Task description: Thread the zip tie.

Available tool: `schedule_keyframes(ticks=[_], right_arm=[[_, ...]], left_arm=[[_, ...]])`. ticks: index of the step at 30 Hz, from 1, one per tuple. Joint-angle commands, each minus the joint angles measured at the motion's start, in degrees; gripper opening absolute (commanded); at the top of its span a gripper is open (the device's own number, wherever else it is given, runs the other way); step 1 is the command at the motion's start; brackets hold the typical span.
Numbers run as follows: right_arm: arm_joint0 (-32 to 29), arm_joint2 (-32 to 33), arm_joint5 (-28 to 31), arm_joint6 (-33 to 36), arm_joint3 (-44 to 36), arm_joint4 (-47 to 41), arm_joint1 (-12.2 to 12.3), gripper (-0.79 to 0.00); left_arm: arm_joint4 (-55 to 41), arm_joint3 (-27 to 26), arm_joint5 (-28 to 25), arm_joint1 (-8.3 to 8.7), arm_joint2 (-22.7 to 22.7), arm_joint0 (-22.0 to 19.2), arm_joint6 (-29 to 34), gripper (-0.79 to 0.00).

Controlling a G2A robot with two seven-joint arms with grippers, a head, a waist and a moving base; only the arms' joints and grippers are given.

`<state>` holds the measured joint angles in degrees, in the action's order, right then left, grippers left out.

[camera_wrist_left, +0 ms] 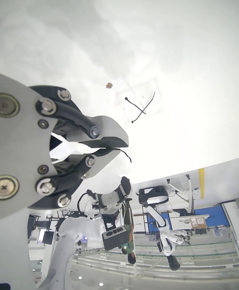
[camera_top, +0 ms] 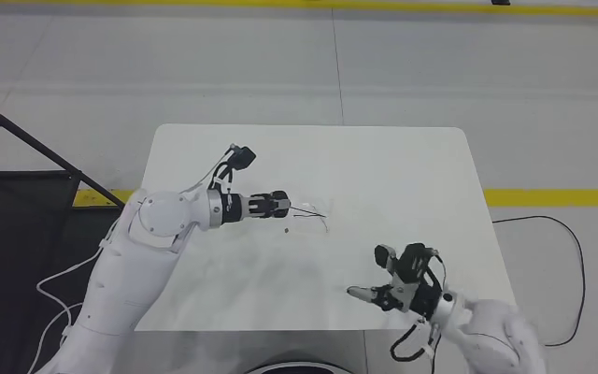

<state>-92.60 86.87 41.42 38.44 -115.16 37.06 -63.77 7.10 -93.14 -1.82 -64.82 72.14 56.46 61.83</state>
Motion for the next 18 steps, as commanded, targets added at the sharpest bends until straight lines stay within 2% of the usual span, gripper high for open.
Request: schedule_keyframes(ticks=[1,10,15,18], right_arm=[[2.78,-1.3,2.01,7.46,0.84,-10.66,0.52,0.0],[13.11,-5.3,-5.1,23.07,6.46,-35.53,1.92,0.0],[16.48,-5.88,-7.26,24.63,10.55,-39.09,2.26,0.0],[16.48,-5.88,-7.26,24.63,10.55,-39.09,2.26,0.0]], left_arm=[[-0.13,-0.27,0.1,0.06,-0.2,0.09,0.0,-0.785],[-1.46,-0.85,-4.04,0.02,-2.66,0.35,-0.84,-0.785],[-5.0,-0.59,-6.95,0.04,-2.58,0.62,-1.51,-0.785],[-5.96,-0.48,-7.0,0.19,-2.2,0.74,-1.12,-0.785]])
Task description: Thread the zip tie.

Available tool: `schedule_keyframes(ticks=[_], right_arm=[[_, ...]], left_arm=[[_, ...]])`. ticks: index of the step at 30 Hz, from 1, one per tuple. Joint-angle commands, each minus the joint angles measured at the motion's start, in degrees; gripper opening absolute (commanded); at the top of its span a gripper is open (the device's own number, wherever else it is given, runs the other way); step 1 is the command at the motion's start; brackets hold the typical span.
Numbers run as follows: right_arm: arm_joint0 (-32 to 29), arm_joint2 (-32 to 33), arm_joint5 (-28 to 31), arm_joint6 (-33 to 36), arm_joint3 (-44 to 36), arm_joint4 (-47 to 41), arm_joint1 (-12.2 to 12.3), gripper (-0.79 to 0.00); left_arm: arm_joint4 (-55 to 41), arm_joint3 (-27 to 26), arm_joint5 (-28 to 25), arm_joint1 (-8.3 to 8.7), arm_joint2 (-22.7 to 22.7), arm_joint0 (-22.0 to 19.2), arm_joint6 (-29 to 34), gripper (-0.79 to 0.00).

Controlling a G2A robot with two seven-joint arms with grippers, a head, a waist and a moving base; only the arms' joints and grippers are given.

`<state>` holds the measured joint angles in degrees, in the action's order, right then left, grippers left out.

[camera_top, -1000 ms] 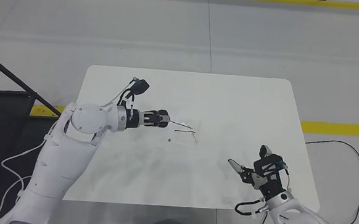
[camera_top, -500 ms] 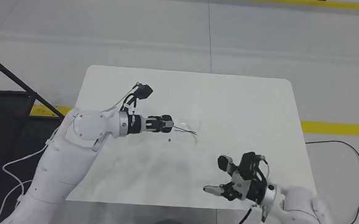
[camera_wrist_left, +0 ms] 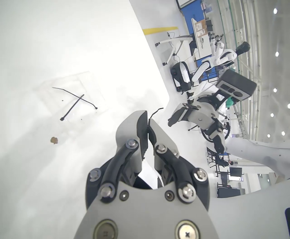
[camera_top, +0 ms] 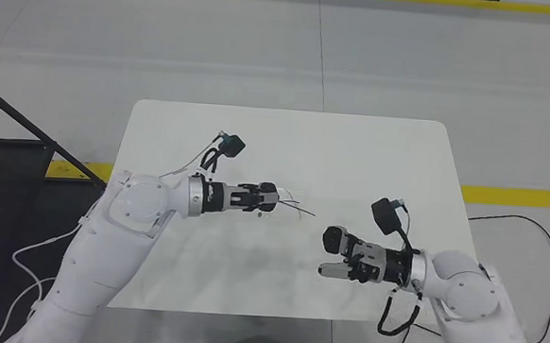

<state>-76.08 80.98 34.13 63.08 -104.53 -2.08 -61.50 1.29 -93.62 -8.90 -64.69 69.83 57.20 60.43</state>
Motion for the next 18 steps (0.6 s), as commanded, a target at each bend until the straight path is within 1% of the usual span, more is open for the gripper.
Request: schedule_keyframes(ticks=[1,9,11,13,16,18], right_arm=[[-0.05,0.01,0.03,-0.01,-0.07,0.05,-0.01,0.0],[-0.11,-0.12,-0.14,-0.22,-0.13,0.21,-0.02,0.0],[0.09,-1.59,-1.78,-1.99,0.04,3.04,-0.13,0.0],[1.07,-3.55,-3.47,-5.18,1.2,5.44,-0.44,0.0],[4.16,-6.69,-4.86,-7.49,5.26,4.05,-0.98,0.0],[6.02,-8.64,-4.24,-8.26,7.51,3.19,-1.31,0.0]], left_arm=[[-0.15,0.0,0.08,0.06,0.11,0.0,0.28,-0.785],[-0.15,0.0,0.08,0.06,0.11,0.0,0.28,-0.785],[0.25,-0.65,-0.34,0.03,-0.11,0.66,-1.25,-0.785],[0.36,-1.43,-0.46,0.08,-0.31,1.29,-1.99,-0.785],[1.55,-2.31,-0.57,0.2,-0.53,1.74,-2.71,-0.785],[2.34,-2.59,-0.56,0.25,-0.79,2.02,-3.34,-0.785]])
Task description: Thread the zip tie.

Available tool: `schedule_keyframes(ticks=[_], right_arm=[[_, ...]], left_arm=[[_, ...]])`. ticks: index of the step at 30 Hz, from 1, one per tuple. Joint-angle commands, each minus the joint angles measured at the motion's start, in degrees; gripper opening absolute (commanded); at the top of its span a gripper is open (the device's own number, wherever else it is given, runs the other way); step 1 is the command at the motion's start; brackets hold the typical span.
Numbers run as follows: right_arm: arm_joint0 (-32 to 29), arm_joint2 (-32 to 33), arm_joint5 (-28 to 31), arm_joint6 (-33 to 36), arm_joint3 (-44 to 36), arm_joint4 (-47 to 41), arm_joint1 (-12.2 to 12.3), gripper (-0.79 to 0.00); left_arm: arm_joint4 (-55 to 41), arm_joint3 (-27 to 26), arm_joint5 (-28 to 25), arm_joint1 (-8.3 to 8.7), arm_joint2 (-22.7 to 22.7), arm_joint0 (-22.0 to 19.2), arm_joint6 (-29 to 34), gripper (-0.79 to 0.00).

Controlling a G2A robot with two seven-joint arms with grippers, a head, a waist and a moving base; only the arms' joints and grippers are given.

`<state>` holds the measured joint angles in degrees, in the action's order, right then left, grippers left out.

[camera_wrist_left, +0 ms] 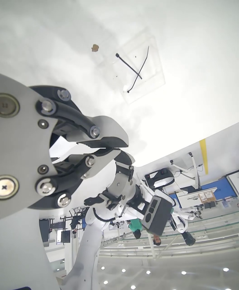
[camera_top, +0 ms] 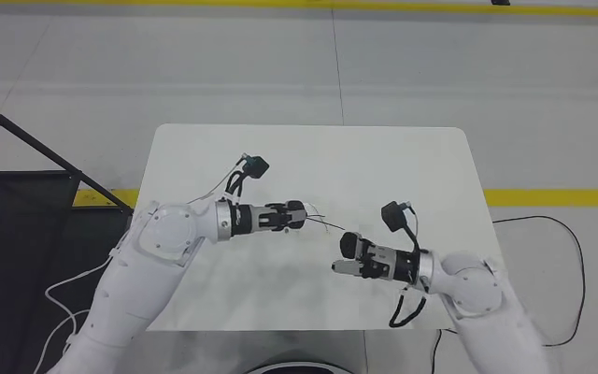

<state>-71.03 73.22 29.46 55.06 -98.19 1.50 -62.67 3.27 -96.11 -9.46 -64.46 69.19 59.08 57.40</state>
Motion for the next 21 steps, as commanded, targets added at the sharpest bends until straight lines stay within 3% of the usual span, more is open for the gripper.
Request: schedule_keyframes(ticks=[1,4,5,6,7,9,10,13,16,21], right_arm=[[1.82,-1.5,0.7,-0.83,2.29,-0.89,-0.27,0.0],[3.69,-2.98,2.35,-1.59,4.8,-3.21,-0.57,0.0],[4.13,-3.3,2.83,-1.67,5.46,-3.71,-0.63,-0.034],[4.57,-3.68,3.13,-1.36,6.01,-4.19,-0.66,-0.166],[5.05,-3.9,3.36,-1.03,6.54,-4.63,-0.67,-0.249],[5.81,-4.2,3.69,-0.75,7.53,-5.52,-0.69,-0.326],[6.12,-4.39,3.84,-0.49,8.01,-6.05,-0.7,-0.413],[7.0,-4.84,4.1,0.19,9.4,-7.22,-0.7,-0.437],[7.68,-5.14,4.41,0.5,10.5,-8.13,-0.69,-0.517],[8.23,-5.39,4.76,0.55,11.41,-8.8,-0.61,-0.56]], left_arm=[[0.4,-0.18,-0.1,0.03,-0.31,0.22,-0.4,-0.785],[0.48,-0.03,-0.32,0.07,-0.65,0.16,-0.69,-0.785],[0.43,0.02,-0.34,0.07,-0.79,0.09,-0.73,-0.785],[0.5,0.05,-0.43,0.08,-0.91,-0.02,-0.73,-0.785],[0.53,0.1,-0.43,0.09,-1.04,-0.11,-0.77,-0.785],[0.61,0.2,-0.26,0.11,-1.26,-0.31,-0.78,-0.785],[0.6,0.21,-0.16,0.12,-1.35,-0.41,-0.79,-0.785],[0.6,0.29,-0.05,0.16,-1.52,-0.6,-0.88,-0.785],[0.63,0.37,0.16,0.22,-1.66,-0.74,-0.94,-0.785],[0.57,0.47,-0.01,0.31,-1.84,-0.87,-1.12,-0.785]])
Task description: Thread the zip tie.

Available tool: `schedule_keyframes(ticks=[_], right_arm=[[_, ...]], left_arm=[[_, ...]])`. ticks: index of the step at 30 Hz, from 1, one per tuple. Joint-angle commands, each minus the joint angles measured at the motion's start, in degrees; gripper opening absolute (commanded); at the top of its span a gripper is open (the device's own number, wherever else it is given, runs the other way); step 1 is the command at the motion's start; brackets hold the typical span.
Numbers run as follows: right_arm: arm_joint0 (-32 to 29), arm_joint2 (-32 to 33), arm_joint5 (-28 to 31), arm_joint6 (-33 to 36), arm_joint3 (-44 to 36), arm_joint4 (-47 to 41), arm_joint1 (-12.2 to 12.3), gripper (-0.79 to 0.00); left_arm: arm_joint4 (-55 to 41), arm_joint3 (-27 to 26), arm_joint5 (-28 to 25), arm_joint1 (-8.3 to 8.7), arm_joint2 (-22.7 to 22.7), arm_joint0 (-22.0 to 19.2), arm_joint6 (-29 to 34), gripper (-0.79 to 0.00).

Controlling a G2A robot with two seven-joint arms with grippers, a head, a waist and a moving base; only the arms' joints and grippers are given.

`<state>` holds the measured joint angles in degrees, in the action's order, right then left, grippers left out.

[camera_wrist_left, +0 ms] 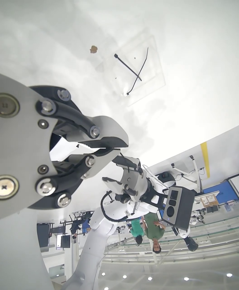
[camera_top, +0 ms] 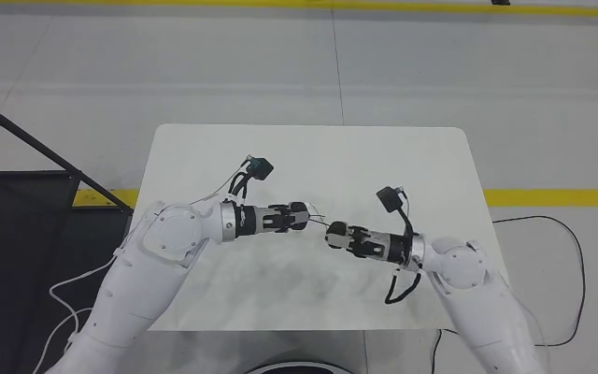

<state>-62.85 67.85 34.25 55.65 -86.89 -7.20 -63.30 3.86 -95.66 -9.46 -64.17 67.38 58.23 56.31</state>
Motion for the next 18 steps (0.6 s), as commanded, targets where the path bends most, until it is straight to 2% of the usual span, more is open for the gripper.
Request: schedule_keyframes(ticks=[1,6,10,18], right_arm=[[0.14,-0.05,-0.03,-0.06,0.22,-0.26,0.04,-0.57],[0.37,-0.05,-0.46,-0.34,0.89,-1.03,0.15,-0.591],[0.73,-0.15,-1.18,-0.38,1.38,-1.83,0.2,-0.563],[1.43,-0.42,-1.85,-0.3,2.26,-2.86,0.29,-0.616]], left_arm=[[-0.07,0.03,-0.03,0.04,-0.09,-0.04,-0.02,-0.785],[-0.22,0.04,-0.5,0.16,-0.15,0.02,-0.03,-0.785],[-0.28,-0.06,-0.89,0.29,-0.08,0.16,-0.06,-0.785],[-0.58,-0.14,-1.39,0.51,-0.08,0.26,0.03,-0.785]])
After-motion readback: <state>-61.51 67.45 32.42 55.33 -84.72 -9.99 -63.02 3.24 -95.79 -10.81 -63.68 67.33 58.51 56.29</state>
